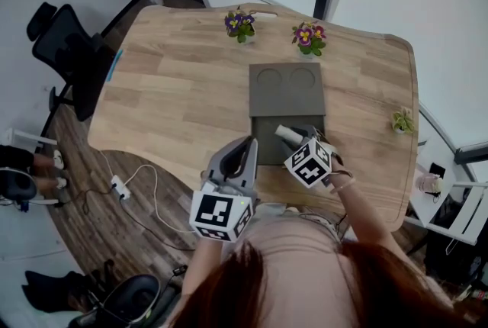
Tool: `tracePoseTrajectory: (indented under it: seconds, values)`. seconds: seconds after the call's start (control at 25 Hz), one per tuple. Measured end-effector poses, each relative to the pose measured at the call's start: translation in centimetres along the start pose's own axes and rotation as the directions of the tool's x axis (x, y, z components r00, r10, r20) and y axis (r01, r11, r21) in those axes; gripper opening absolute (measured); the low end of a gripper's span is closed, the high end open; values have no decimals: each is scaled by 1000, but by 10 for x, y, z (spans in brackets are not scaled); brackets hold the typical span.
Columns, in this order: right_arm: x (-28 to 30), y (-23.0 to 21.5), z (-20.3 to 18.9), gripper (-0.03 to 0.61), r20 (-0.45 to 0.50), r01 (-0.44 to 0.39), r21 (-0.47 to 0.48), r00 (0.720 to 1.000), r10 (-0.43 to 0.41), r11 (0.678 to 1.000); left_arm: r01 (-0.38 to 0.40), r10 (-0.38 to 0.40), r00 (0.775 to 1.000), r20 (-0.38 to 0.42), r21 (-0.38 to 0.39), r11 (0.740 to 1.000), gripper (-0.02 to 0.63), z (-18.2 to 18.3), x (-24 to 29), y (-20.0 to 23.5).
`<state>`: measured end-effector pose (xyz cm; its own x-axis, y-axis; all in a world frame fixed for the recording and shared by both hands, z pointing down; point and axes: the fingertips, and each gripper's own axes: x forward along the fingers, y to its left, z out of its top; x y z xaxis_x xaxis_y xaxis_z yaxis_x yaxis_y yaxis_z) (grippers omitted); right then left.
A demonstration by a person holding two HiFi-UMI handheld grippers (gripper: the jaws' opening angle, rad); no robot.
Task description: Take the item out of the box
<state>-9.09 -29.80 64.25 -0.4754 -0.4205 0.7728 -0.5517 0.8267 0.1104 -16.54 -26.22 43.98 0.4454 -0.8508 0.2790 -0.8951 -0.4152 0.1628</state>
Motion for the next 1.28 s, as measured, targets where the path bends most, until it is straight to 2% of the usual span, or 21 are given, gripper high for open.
tracePoseTrajectory:
  seconds: [0.52,0.68,0.76,1.0,1.28]
  values:
    - [37,-2,-26,152,-129,-72,57,988,79,996,-33,33,999,-33,-16,999,3,-8,8,23]
    - [42,0,-31,143,-150,-92,124,982,110,988,-45,45,998,-36,-22,999,3,-9,8,27]
    - [42,0,-31,140,-152,-92,151,982,116,984,-51,50,998,-34,-24,998,3,-9,7,29]
    - [39,-1,-27,133,-138,-69,135,987,88,988,-66,65,998,-25,-25,998,3,-6,4,31]
    - [17,-2,-11,133,-59,-24,149,998,33,988,-64,64,998,-1,-18,998,3,-3,-3,21]
